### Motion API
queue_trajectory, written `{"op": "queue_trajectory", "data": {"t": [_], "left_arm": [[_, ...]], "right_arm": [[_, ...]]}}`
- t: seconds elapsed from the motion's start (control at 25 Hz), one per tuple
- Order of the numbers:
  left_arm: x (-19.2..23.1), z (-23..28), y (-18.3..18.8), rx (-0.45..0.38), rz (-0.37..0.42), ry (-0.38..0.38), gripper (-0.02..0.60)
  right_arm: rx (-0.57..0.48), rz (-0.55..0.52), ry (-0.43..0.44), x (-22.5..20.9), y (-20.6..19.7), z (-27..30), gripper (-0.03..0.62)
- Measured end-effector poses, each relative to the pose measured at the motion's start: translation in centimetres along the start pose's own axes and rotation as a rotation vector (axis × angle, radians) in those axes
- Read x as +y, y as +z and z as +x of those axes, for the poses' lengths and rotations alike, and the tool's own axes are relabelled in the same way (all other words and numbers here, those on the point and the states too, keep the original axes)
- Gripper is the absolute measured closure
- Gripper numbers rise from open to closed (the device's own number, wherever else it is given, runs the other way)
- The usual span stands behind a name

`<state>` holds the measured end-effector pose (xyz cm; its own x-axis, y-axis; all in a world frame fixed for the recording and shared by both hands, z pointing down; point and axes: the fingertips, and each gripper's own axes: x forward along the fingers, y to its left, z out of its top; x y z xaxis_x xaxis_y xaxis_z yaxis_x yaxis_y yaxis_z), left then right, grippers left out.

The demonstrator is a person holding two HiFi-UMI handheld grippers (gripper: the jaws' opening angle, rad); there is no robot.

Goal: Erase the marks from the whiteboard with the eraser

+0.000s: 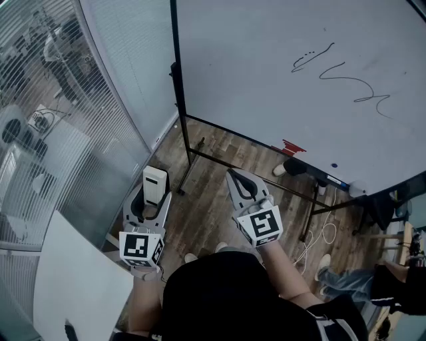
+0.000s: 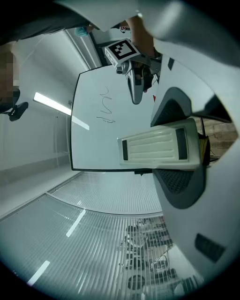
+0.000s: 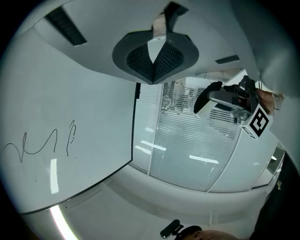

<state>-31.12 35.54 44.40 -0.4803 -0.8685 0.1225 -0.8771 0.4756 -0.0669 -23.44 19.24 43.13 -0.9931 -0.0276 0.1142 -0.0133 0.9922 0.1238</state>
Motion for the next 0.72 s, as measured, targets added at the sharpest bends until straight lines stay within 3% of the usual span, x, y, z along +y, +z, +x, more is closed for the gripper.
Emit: {"op": "queue_trajectory", "data": {"t": [0.44,0.72], "left_arm": [[-4.4,4.7,-0.4,0.025,0.005,-0.012,0.304],[-4.8,9.8,-0.7,0.018,-0.015,-0.056,0.304]], "right_arm": [[0.018,0.047,0.002,-5.8,-2.8,-1.8,0.568],[0.033,0.066,-0.061,-10.4,-4.2,-0.6,0.568]]}}
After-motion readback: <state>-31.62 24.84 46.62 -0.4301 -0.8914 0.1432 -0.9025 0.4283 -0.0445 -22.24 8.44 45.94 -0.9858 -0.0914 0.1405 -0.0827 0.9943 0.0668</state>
